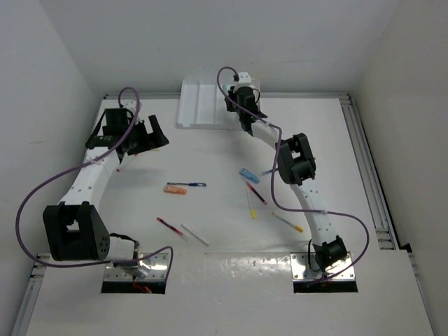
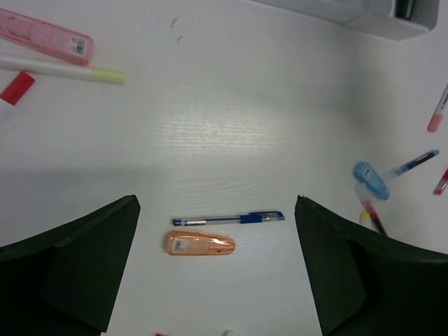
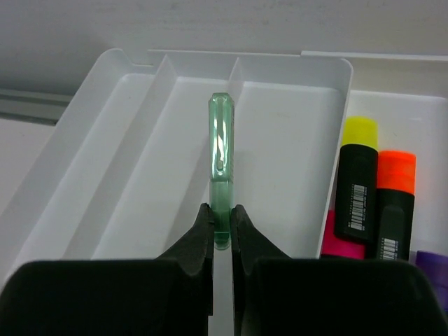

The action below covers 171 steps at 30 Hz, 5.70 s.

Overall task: Sort the stationery into containers
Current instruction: Place the stationery into the container, then grab a piece of stationery with the left arm, then pass the stationery from the left arm to the right

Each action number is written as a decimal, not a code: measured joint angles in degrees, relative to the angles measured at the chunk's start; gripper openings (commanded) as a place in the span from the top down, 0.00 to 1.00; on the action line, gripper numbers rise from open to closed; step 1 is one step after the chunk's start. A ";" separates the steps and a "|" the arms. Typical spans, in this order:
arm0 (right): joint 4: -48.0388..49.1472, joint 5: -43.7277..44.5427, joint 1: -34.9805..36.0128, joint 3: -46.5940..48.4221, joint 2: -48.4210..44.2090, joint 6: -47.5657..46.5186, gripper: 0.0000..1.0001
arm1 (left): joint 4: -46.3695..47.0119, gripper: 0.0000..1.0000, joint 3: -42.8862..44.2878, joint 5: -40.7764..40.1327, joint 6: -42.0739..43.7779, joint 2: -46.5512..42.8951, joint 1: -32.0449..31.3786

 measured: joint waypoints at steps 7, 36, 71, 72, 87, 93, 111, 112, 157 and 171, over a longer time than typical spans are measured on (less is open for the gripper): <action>6.40 2.12 0.00 2.99 6.56 -1.53 0.89 | -2.36 0.00 -1.05 -1.01 11.23 0.15 -2.14; -11.85 -30.58 -12.04 -58.07 -66.99 1.53 0.75 | -11.23 0.44 -14.21 18.45 78.18 6.05 -6.54; -26.84 -41.72 -13.31 -64.96 -69.16 3.26 0.78 | -7.37 0.84 -13.40 13.86 87.97 16.04 -6.45; -27.52 -42.38 -12.57 -64.35 -68.94 2.67 0.75 | -7.82 0.85 -13.40 14.03 88.00 15.45 -6.45; -28.33 -55.04 0.66 -60.04 -67.98 10.73 0.61 | -18.56 0.87 -1.55 28.81 82.97 -7.06 -14.95; -22.60 -58.97 3.65 -60.04 -64.63 20.26 0.62 | -19.54 0.88 -0.83 28.26 80.96 -10.12 -22.25; -21.46 -59.98 10.69 -60.43 -62.38 22.56 0.67 | -18.78 0.88 1.16 24.11 77.22 -9.92 -27.23; -21.64 -59.84 10.99 -60.43 -62.20 22.27 0.71 | -18.75 0.88 1.16 24.06 77.22 -9.90 -27.23; -16.94 -59.43 8.00 -59.78 -59.43 26.91 0.62 | -15.98 0.85 0.94 23.78 73.94 -8.24 -27.10; -19.10 -59.10 6.97 -59.06 -58.82 25.59 1.00 | -10.88 0.00 0.57 20.92 65.79 -8.02 -26.86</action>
